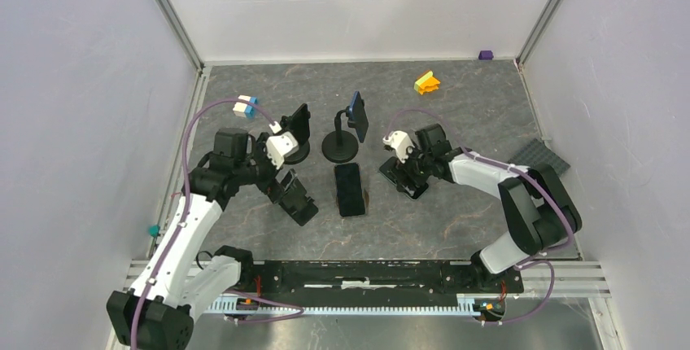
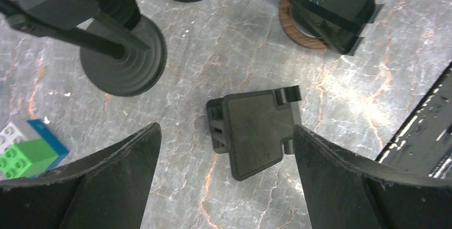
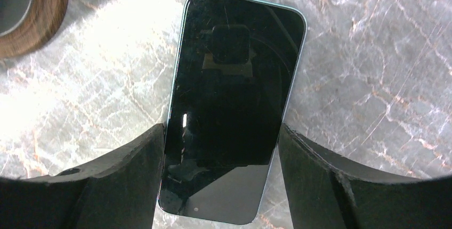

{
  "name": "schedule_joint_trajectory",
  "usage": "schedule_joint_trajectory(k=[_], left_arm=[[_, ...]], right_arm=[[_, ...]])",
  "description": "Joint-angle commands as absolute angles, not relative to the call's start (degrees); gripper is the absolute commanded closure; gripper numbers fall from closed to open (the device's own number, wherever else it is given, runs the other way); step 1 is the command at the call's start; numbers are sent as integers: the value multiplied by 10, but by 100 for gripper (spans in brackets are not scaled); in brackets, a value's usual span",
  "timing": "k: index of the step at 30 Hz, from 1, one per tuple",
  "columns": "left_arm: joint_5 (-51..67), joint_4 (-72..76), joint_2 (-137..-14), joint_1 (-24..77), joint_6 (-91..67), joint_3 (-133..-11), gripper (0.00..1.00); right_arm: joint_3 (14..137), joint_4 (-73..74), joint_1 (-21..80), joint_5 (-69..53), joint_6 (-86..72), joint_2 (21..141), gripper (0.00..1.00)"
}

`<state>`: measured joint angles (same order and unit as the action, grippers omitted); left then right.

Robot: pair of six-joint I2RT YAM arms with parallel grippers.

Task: Place the phone on the phone stand
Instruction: Pick up the phone at the center of the board.

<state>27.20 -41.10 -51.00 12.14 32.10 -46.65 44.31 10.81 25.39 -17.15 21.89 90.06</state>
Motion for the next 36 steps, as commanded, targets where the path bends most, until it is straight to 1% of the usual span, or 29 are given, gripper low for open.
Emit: schedule_joint_trajectory(k=[1,5,11,16,21,24,26,34,35,36], left_arm=[[313,-413,-526,149,286,-504,3],[344,-409,-551,188,260,-524,3],[364,-364,-597,258,232,-537,4],[372,-285,-651,316,163,-548,4],[368,-220,-717,371,102,-570,5],[362,-206,-756,401,87,-591,5],[359,-198,-775,415,79,-601,5],[338,-178,-803,435,59,-608,4],[332,-182,-801,435,62,-608,3],[327,-186,-799,435,65,-608,3]], right_arm=[[424,115,242,-209,240,862,65],[407,99,230,-234,243,839,69],[381,86,212,-258,248,806,74],[364,78,208,-268,246,774,76],[362,94,207,-241,251,783,79],[357,99,207,-207,259,798,75],[358,102,207,-195,259,810,69],[389,133,208,-178,255,848,34],[401,147,208,-177,259,855,31],[413,164,208,-176,264,862,30]])
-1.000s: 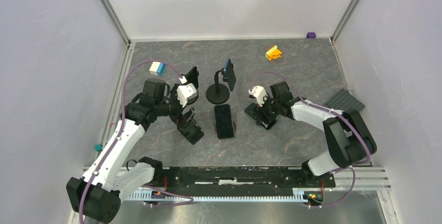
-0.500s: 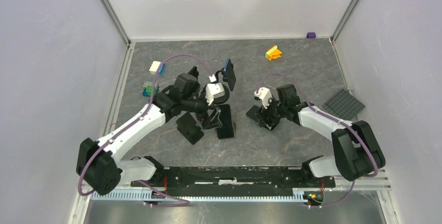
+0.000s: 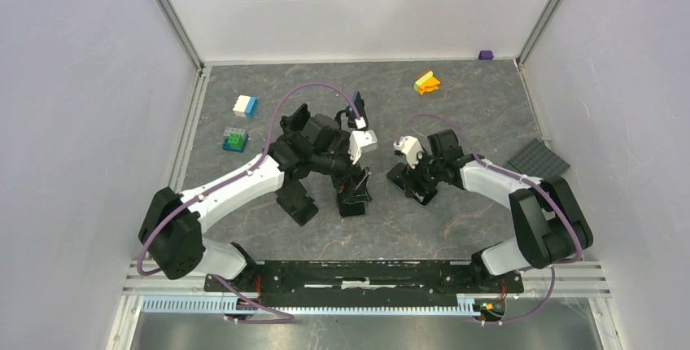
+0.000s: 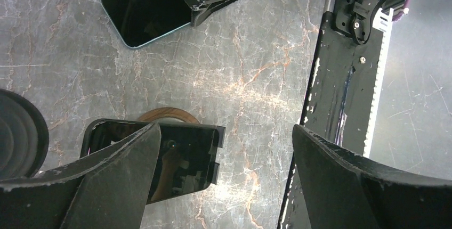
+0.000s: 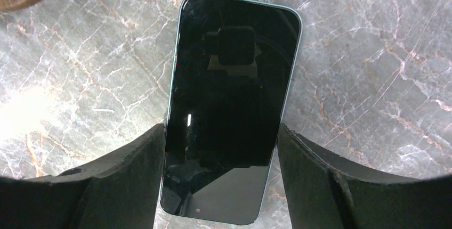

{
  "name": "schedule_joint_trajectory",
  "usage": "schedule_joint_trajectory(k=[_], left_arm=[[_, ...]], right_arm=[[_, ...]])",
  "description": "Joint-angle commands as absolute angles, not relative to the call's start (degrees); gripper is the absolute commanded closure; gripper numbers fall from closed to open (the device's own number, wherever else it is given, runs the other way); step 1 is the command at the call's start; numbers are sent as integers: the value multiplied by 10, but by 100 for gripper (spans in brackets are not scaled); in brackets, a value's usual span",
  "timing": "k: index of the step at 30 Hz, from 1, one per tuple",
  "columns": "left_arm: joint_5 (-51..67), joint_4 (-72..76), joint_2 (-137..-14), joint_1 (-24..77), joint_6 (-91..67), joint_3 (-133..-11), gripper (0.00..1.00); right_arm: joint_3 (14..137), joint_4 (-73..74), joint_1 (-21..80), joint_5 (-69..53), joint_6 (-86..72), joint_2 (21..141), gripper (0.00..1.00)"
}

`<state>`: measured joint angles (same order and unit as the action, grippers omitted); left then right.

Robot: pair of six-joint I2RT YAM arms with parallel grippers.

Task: Place the phone on the phone stand
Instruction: Pick up the phone at the center of the board.

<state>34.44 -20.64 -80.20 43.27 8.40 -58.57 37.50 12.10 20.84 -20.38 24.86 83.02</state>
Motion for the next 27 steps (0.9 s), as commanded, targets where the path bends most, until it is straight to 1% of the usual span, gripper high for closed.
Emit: schedule_joint_trajectory(k=[1,3,5,7,11,15,17,22,25,27], left_arm=[[320,-192,-796,435,70,-608,2],[310,-200,-790,435,78,-606,2],[304,-203,-780,435,84,-602,2],[298,-204,-774,435,88,-599,1],[295,-209,-768,435,93,-600,1],[293,-210,-764,435,95,-598,0],[292,-210,-762,435,97,-597,0],[288,-210,-753,435,101,-593,0],[286,-210,-750,435,103,-592,0],[286,-210,-748,435,102,-592,0]], right_arm=[[425,180,209,-173,270,868,29],[440,209,211,-168,280,875,28],[453,233,212,-160,290,881,24],[466,256,216,-150,299,890,17],[471,272,224,-129,302,897,8],[476,277,232,-118,302,907,6],[483,282,233,-119,304,917,8],[502,295,234,-124,317,949,17],[506,300,233,-132,322,961,27],[501,301,232,-136,325,960,35]])
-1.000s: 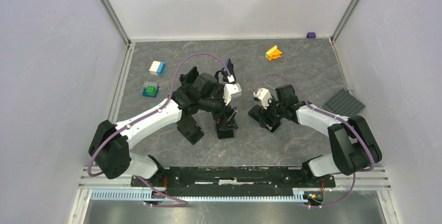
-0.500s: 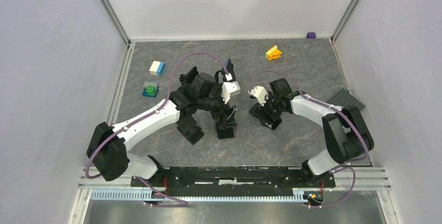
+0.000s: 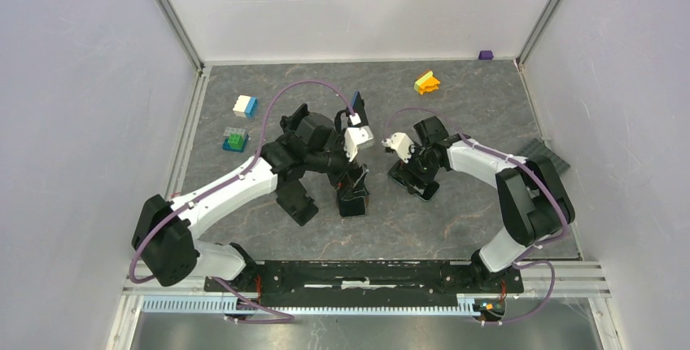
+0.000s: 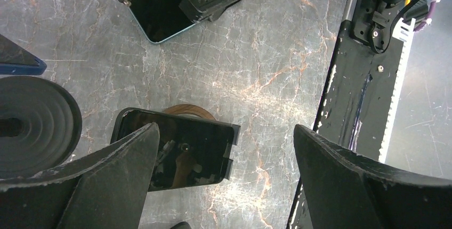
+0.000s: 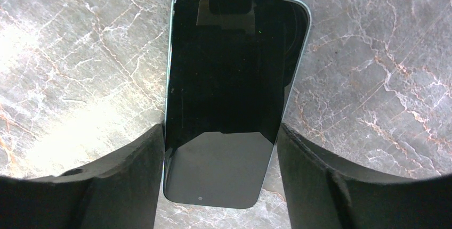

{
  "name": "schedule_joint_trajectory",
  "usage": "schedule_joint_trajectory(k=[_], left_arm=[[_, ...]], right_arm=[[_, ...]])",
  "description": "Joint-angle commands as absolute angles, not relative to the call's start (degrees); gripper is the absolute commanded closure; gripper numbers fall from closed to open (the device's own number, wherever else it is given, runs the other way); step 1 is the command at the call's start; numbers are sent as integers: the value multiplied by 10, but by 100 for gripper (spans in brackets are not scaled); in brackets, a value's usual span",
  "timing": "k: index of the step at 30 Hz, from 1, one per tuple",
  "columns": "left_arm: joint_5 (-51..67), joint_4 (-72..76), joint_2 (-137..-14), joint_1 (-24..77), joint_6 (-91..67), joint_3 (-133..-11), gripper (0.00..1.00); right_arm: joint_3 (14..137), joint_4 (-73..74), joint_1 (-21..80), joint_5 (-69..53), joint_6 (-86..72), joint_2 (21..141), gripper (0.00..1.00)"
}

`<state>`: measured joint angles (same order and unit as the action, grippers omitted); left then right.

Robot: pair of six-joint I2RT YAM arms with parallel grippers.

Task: Place the phone on the phone stand
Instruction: Pick up the phone at the center of the board.

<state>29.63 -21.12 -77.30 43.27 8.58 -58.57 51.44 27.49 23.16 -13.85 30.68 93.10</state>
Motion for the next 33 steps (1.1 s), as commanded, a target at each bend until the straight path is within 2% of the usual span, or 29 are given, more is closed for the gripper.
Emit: schedule_joint_trajectory(k=[1,12,16,18,25,33], left_arm=[[285,-210,-748,435,102,-592,0],[298,-193,-785,435,67,-603,0],[308,-194,-819,441,54,-625,0],[307,-193,-836,447,50,-637,0],[293,-191,-885,473,35,-672,0],[296,-163,-967,487,-57,-722,0]], right_arm=[[498,299,232,-136,326,957,40],[454,247,174,-187,327,852,85],[429,222,158,-201,329,812,97],[418,213,151,-206,330,796,99],[379,194,126,-227,334,750,100],[356,195,113,-238,340,741,100]])
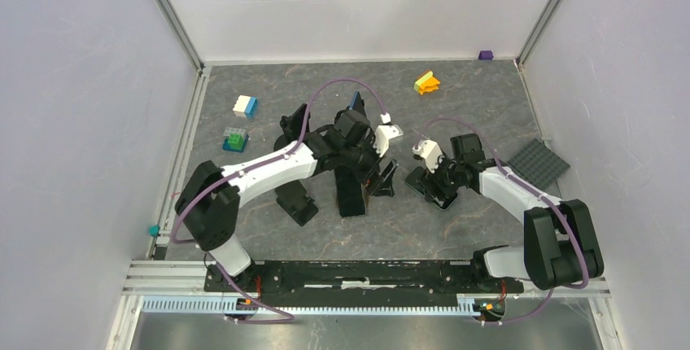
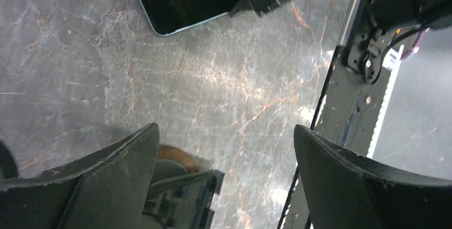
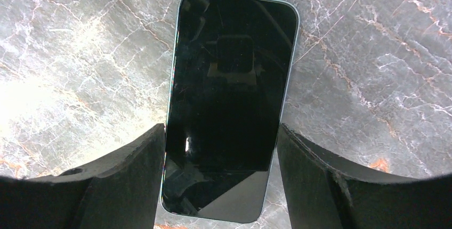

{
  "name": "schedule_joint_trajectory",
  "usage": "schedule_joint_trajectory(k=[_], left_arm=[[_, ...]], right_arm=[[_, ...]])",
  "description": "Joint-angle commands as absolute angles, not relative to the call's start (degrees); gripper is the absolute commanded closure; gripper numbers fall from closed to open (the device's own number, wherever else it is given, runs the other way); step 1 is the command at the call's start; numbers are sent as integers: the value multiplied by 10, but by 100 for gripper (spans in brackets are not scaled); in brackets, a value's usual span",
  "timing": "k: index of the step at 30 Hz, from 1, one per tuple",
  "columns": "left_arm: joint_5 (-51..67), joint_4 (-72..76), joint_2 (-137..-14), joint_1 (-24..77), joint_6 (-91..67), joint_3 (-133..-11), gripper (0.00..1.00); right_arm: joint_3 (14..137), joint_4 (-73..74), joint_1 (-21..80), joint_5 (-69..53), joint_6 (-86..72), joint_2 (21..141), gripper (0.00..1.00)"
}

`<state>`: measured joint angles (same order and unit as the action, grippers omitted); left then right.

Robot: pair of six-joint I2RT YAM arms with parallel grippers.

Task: Place the phone on the phone stand
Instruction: Pick up the phone at the center of the board.

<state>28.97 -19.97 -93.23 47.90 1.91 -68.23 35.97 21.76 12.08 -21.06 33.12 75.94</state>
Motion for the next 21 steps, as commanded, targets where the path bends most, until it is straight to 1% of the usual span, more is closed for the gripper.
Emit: schedule_joint_trajectory(k=[1,8,14,21], left_arm=[[303,-155,-978,487,-79,-726,0],[326,-94,-1056,487,-203,-754,1],[333,-77,-1125,487,-299,-787,2],[311,-78,-1165,486,-355,-798,2]], right_arm=[[356,195,110,-243,339,742,100],[349,200,87,-287,315,740,100],[347,206,66,-327,307,743,100],[357,222,40,-368,324,765,100]])
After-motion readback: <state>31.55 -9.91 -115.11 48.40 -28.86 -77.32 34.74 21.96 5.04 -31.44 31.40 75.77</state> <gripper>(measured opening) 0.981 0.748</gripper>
